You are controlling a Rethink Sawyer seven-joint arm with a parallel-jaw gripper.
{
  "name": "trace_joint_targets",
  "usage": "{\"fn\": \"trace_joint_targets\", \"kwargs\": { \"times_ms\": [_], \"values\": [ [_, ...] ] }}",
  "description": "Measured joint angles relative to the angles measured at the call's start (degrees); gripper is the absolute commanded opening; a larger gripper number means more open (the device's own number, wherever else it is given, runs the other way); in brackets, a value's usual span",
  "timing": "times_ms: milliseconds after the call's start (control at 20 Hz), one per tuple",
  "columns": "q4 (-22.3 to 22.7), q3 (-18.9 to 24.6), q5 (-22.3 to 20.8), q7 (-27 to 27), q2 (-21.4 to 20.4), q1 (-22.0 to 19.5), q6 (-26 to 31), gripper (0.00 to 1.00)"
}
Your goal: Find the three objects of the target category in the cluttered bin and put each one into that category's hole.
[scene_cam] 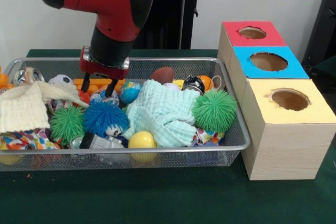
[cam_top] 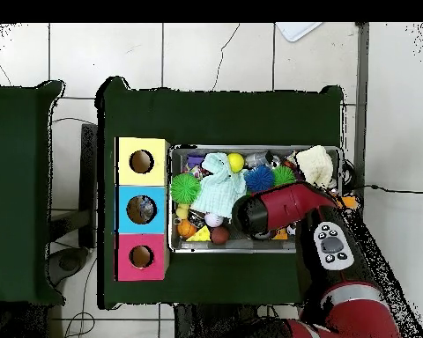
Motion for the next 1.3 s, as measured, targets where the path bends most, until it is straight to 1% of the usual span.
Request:
{"fn": "trace_joint_targets", "kwargs": {
  "times_ms": [300,800,1050,1300],
  "values": [
    [-1.5,1.4,0.0,0.0,0.9,0.0,0.0,1.00],
    [-1.5,1.4,0.2,0.0,0.6,0.0,0.0,1.00],
    [-1.5,1.5,1.7,0.0,0.4,0.0,0.7,1.00],
    [-1.5,2.1,4.1,0.0,-0.6,0.2,2.8,1.00]
  ]
}}
